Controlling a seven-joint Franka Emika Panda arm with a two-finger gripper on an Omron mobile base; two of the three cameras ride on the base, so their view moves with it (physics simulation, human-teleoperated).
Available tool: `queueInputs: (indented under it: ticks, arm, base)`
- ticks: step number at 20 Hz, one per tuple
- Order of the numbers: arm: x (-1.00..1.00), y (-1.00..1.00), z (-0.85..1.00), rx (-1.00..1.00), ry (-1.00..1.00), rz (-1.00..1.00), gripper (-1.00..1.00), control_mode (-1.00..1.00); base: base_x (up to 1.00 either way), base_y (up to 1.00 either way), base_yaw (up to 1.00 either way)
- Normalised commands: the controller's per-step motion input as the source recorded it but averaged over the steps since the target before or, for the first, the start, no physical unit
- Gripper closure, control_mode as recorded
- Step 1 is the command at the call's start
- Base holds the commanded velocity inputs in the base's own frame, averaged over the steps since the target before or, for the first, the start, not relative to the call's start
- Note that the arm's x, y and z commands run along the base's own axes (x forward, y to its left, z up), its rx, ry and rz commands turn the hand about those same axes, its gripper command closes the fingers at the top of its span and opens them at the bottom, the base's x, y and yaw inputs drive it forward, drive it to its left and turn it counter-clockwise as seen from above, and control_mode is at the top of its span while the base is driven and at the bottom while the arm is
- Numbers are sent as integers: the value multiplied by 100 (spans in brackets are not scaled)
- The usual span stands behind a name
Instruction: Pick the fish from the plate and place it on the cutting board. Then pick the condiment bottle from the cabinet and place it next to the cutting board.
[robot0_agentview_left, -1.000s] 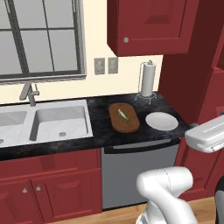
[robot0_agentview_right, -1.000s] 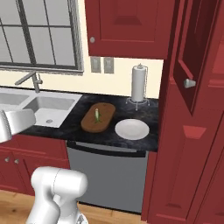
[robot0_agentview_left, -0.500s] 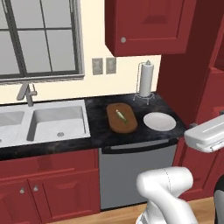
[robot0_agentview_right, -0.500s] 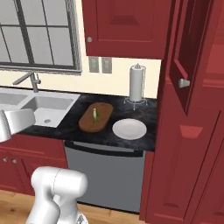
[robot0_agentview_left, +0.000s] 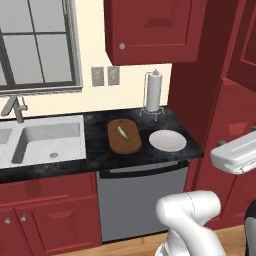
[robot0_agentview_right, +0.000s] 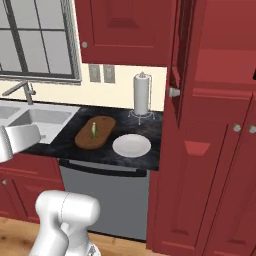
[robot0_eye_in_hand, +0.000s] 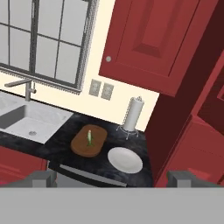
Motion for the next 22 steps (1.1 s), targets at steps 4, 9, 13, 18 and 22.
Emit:
queueInputs:
  ticks: [4,9,13,18,22]
  arm:
    - [0,0,0,0,0,0,-100,100]
    - [0,0,0,0,0,0,-100,100]
    - [0,0,0,0,0,0,-100,100]
    - [0,0,0,0,0,0,-100,100]
    - [0,0,0,0,0,0,-100,100]
  base:
    - [0,-57,0]
    - [0,-59,0]
    - [0,-59,0]
    - [0,-60,0]
    - [0,-60,0]
